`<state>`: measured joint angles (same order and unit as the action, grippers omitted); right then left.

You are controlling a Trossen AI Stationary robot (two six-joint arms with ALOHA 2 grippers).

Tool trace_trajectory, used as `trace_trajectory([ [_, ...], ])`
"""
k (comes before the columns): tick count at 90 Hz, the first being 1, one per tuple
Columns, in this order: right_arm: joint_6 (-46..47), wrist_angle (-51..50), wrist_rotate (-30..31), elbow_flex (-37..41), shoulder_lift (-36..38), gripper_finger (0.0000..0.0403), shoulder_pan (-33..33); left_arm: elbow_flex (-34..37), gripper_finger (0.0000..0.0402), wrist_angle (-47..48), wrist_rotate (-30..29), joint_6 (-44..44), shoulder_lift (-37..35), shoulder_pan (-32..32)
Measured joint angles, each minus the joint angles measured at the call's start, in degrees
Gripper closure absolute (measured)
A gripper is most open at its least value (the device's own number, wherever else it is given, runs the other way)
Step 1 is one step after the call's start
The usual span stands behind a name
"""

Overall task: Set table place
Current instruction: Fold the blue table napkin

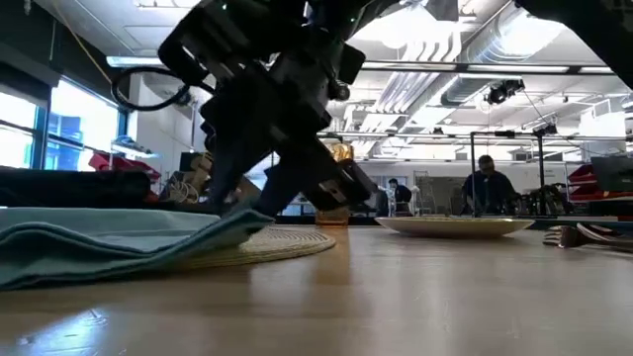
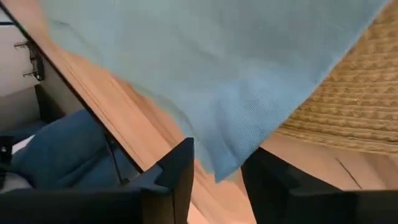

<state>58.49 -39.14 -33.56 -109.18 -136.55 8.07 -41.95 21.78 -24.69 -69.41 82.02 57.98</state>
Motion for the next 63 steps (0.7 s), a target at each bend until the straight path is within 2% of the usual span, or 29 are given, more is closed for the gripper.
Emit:
trace_trajectory([
  [37,-0.63,-4.65,0.44,-0.35,0.02,0.0252,-0.06,0.0,0.0286,-0.31,-0.35,-1.49,-0.02,0.22],
  [63,-1.5,-4.65,1.01,0.3,0.02,0.026,0.69,0.0,0.0286,-0.31,-0.63,-1.95,-0.02,0.24],
])
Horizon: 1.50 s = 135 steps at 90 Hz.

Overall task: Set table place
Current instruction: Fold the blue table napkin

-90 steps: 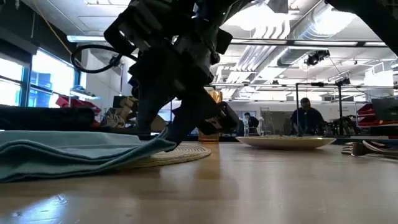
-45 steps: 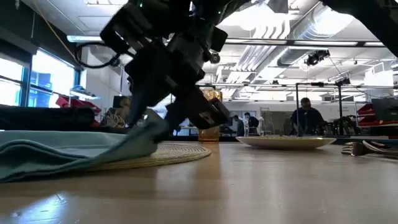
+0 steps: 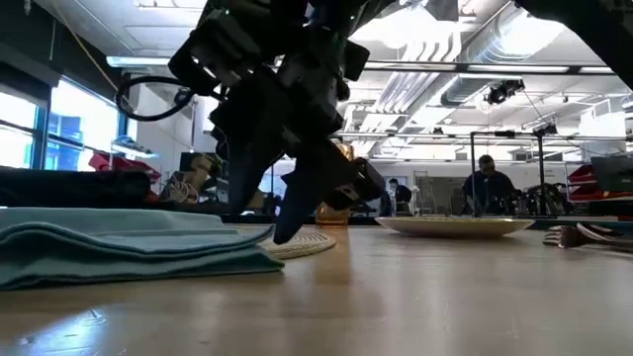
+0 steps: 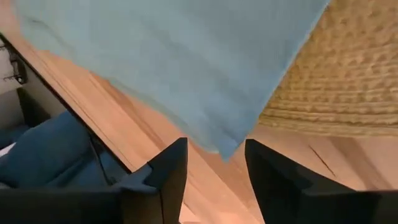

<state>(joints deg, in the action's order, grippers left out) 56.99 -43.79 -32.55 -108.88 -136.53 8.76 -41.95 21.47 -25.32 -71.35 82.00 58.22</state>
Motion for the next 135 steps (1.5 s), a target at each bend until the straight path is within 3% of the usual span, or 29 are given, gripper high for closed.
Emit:
trace_trajectory([
  [14,-0.43,0.17,2.72,0.0,0.0,0.0268,-0.01,0.0,0.0286,-0.02,-0.11,0.0,-0.02,0.0],
  [56,-0.43,1.56,2.56,0.07,-0.61,0.0293,0.67,0.0,0.0286,-0.38,-0.13,-0.42,-0.04,0.09],
  [81,-0.42,1.5,0.03,-0.72,-0.61,0.0396,0.66,0.0,0.0287,-0.39,1.03,1.79,-0.04,0.09],
  [108,1.25,1.84,-2.4,-7.33,-0.61,0.0402,-0.52,0.0,0.0334,0.05,2.27,2.87,-0.04,0.11],
  [135,6.95,3.56,-1.58,-9.01,-0.52,0.0403,-2.27,0.0,0.0368,1.16,-5.91,-2.65,1.23,0.07],
])
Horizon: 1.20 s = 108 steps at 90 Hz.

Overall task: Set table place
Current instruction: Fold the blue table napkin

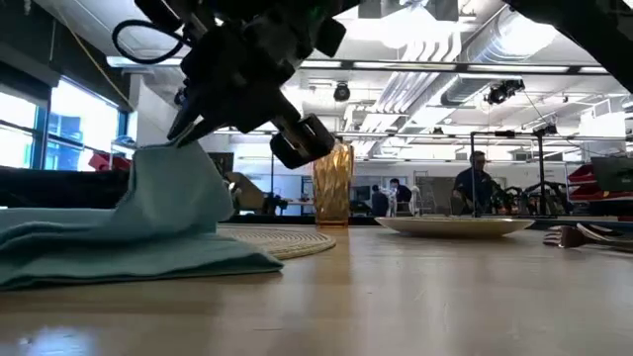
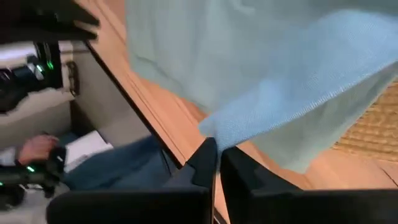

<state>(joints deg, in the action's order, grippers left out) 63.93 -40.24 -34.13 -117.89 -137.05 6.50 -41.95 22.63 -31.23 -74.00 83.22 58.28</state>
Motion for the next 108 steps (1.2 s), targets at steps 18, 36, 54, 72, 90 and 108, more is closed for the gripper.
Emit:
trace_trajectory([
  [18,-1.0,0.25,-2.32,0.0,0.0,0.0403,-1.0,-0.02,0.0317,-5.53,1.22,-1.77,4.28,-0.02],
  [36,-4.47,0.16,-3.68,0.04,0.0,0.0403,-1.28,-0.52,0.0254,-17.41,7.23,4.67,12.4,0.04],
  [54,-6.41,0.22,-4.02,0.04,0.0,0.0403,-1.22,-7.96,0.0253,-7.7,7.95,5.68,17.56,0.0],
  [72,-5.64,3.44,-10.54,0.04,0.0,0.0403,-1.3,-17.65,0.0271,9.55,6.87,8.37,16.84,0.18],
  [90,1.28,17.19,-7.68,0.04,0.0,0.0403,-3.06,-23.46,0.0273,25.31,3.85,-1.58,16.91,1.97],
  [108,7.09,26.36,-3.64,0.04,0.0,0.0403,-4.88,-25.26,0.0272,38.27,-8.14,-26.54,16.96,4.28],
])
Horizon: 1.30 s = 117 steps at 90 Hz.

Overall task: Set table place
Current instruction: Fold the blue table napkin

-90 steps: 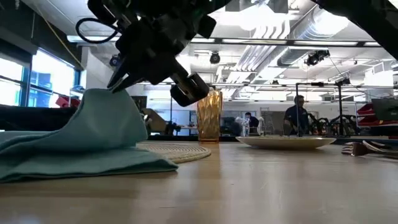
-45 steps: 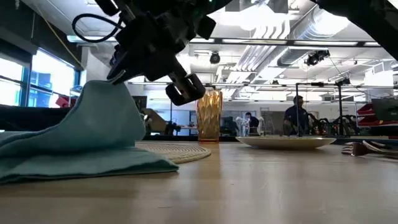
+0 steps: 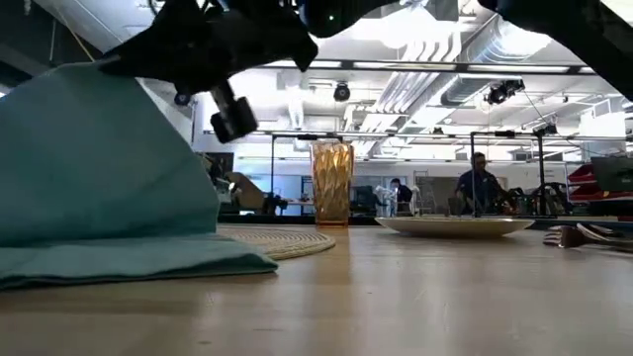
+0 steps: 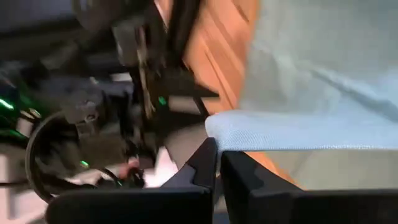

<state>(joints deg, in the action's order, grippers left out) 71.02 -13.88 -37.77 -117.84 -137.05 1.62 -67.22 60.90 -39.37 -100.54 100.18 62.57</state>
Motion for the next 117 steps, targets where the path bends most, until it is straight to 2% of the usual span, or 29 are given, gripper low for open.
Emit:
trace_trajectory([
  [8,-0.03,-0.06,-0.21,0.0,0.0,0.0403,-0.25,0.08,0.0265,2.8,-3.8,-5.4,0.0,0.24],
  [22,-0.46,-0.18,-0.34,0.04,0.0,0.0403,-0.12,0.34,0.0236,2.8,-3.05,-5.96,0.0,-1.88],
  [39,-1.67,-0.24,-1.75,0.04,0.0,0.0403,0.28,1.98,0.0199,2.71,1.67,-10.31,0.02,-3.96],
  [55,-2.05,-0.49,-2.33,0.04,0.0,0.0403,0.29,3.57,0.0191,-1.43,-0.28,-10.83,0.09,-5.33],
  [71,-2.28,-0.51,-2.33,0.04,0.0,0.0403,0.25,6.1,0.0199,-10.12,-3.2,-10.9,0.15,-6.36],
  [79,-2.29,-0.51,-2.33,0.04,0.0,0.0403,0.25,6.19,0.0204,-11.19,-3.24,-10.88,0.15,-6.81],
  [93,-2.05,-0.48,-2.34,0.04,0.0,0.0403,0.01,6.22,0.0221,-10.12,0.44,-9.27,0.44,-8.18],
  [117,-1.49,-0.42,-2.57,0.04,0.0,0.0403,-0.52,6.25,0.0281,-10.95,5.95,-8.39,3.23,-9.75],
])
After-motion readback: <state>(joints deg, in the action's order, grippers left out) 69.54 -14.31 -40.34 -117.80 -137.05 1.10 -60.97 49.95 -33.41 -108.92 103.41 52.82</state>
